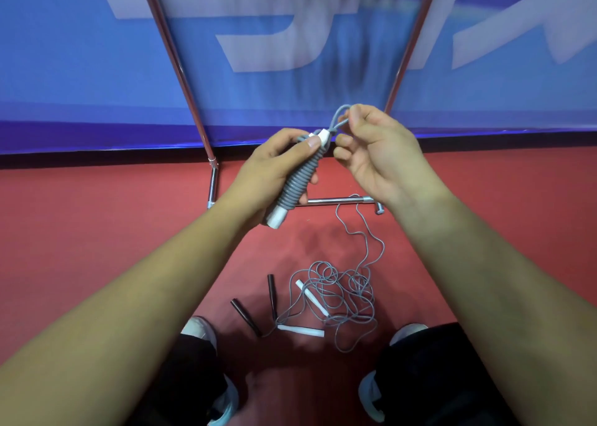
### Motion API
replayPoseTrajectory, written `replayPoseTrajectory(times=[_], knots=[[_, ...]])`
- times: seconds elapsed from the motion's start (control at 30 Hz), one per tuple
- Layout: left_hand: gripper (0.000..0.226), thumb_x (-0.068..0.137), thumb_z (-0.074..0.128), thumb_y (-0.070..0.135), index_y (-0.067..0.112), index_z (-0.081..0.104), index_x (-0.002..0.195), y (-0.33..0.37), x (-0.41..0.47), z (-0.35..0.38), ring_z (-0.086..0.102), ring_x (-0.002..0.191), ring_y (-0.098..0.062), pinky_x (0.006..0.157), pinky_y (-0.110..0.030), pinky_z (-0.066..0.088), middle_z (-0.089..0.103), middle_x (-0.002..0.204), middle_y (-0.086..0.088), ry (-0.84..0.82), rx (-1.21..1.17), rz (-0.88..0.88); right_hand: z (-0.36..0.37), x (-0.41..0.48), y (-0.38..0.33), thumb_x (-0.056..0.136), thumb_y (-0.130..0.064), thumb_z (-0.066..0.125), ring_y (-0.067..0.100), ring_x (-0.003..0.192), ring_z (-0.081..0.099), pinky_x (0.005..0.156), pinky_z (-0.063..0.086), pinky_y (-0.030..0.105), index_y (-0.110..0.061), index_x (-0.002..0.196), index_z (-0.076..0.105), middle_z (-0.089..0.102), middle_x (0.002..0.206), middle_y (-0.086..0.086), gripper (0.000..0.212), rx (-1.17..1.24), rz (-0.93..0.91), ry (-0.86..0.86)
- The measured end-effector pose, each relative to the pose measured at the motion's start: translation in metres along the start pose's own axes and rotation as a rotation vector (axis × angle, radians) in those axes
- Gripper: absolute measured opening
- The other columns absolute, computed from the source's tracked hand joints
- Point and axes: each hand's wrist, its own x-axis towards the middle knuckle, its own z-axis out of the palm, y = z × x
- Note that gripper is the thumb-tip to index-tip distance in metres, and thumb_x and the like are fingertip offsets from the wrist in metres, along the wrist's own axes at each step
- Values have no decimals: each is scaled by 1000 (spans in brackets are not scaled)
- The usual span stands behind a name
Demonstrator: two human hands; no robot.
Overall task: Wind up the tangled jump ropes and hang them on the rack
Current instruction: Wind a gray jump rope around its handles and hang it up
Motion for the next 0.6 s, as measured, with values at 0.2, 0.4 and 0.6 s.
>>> replayPoseTrajectory(times=[0.2,0.4,0.6], knots=[[18,98,60,14,18,58,115,16,0,-6,63,58,-18,53,-28,53,64,79,-13,-45,15,12,19,5,-22,99,0,53,12,54,62,58,55,25,-4,88,57,59,79,11,12,-303,-161,4],[25,87,72,31,22,64,108,67,22,-18,65,74,-22,79,-41,53,63,85,-4,-5,83,97,60,17,-82,97,4,54,11,51,61,55,54,23,-3,89,58,61,79,12,11,-467,-287,-61],[32,83,69,41,23,62,109,147,45,-25,60,89,-24,82,-40,45,63,96,-14,31,180,226,104,26,-153,97,-1,57,14,54,61,57,55,25,-4,87,60,60,79,14,11,-481,-390,-64]])
